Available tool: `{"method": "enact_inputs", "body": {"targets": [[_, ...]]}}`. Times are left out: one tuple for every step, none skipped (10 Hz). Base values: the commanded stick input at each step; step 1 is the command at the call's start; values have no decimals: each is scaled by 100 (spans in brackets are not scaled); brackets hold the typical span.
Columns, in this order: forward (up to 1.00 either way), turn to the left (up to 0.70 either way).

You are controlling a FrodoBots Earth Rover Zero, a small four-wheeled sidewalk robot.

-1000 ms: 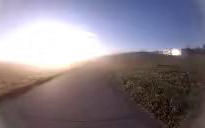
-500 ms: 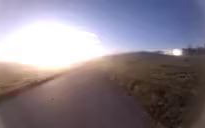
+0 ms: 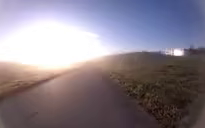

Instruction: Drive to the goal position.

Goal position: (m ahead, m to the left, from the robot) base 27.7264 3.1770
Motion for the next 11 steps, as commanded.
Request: {"method": "enact_inputs", "body": {"targets": [[85,0],[85,0],[85,0],[85,0],[85,0],[85,0],[85,0],[85,0],[85,0],[85,0],[85,0]]}}
